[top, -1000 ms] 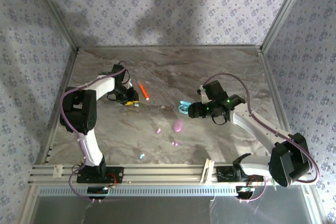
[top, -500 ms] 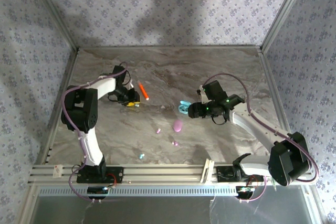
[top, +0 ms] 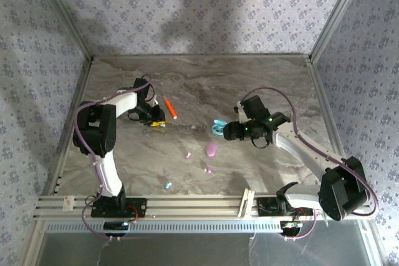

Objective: Insert the wireless bluetooth earbuds into the charging case

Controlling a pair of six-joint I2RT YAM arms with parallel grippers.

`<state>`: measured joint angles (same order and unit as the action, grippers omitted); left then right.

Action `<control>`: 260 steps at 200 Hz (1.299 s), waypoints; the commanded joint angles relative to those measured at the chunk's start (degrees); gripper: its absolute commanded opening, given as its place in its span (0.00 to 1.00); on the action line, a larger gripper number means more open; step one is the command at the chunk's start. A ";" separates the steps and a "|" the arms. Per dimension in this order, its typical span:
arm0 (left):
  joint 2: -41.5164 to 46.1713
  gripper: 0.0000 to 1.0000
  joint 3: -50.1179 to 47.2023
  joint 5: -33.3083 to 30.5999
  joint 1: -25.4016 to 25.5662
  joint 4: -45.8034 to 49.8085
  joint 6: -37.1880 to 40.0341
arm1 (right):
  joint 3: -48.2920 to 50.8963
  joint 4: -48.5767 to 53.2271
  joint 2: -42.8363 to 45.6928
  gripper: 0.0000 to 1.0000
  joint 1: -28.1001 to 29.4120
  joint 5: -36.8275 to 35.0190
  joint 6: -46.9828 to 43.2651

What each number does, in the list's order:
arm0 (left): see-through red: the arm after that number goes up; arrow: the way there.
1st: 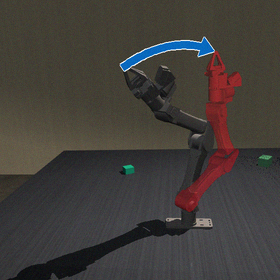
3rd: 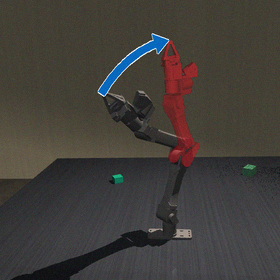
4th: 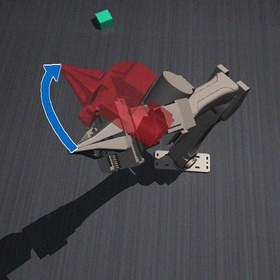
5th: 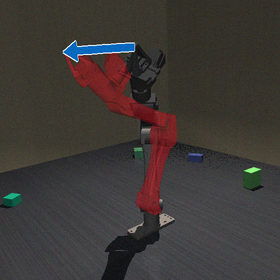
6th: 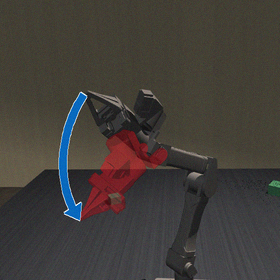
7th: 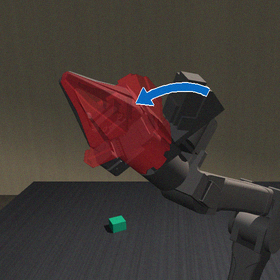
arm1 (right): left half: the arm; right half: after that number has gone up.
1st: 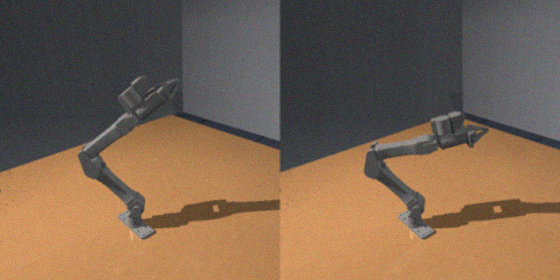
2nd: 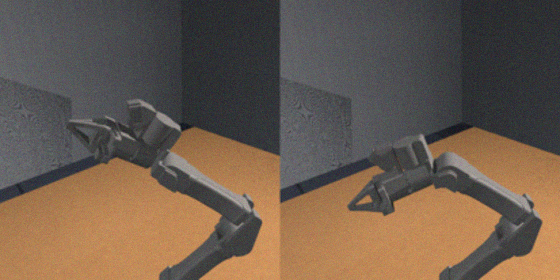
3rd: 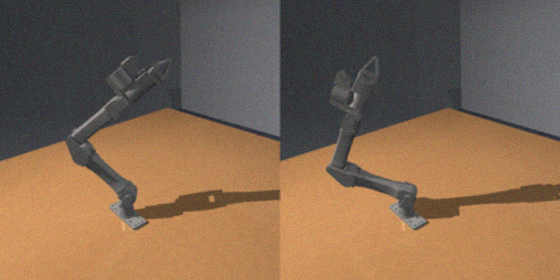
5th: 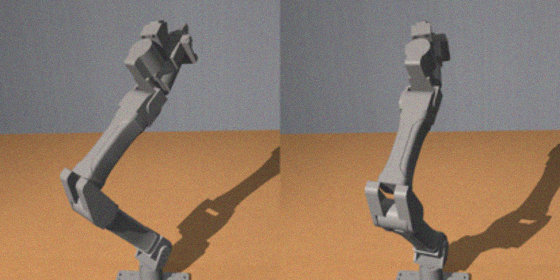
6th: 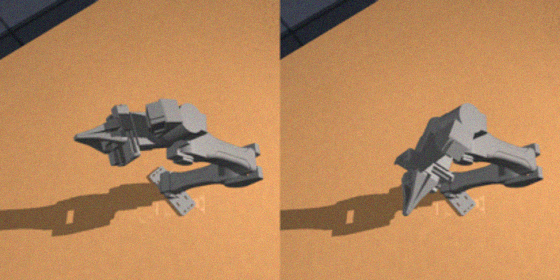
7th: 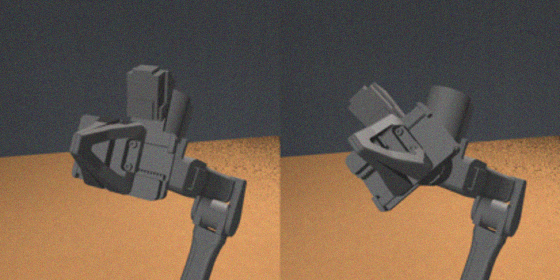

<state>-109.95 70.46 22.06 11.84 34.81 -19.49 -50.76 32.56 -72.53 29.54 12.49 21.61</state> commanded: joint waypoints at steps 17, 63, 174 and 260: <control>-0.48 0.23 -1.08 0.76 0.29 0.42 0.58 | -0.41 1.02 -0.32 0.62 0.07 -0.27 0.49; 4.23 0.21 -1.90 -3.21 1.32 0.75 -0.55 | -0.72 1.11 -0.32 0.62 -0.10 -0.45 0.54; 7.43 0.21 10.42 -31.85 19.17 17.10 -6.09 | 2.49 -0.21 3.04 0.63 -6.18 0.05 1.23; 2.53 0.21 21.66 -39.19 32.61 21.38 -11.74 | 4.35 -0.73 5.03 0.63 -16.89 7.69 0.56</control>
<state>-104.97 89.12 -14.66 42.09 53.54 -28.62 -47.00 31.83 -68.45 14.74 17.19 22.06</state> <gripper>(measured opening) 0.210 0.633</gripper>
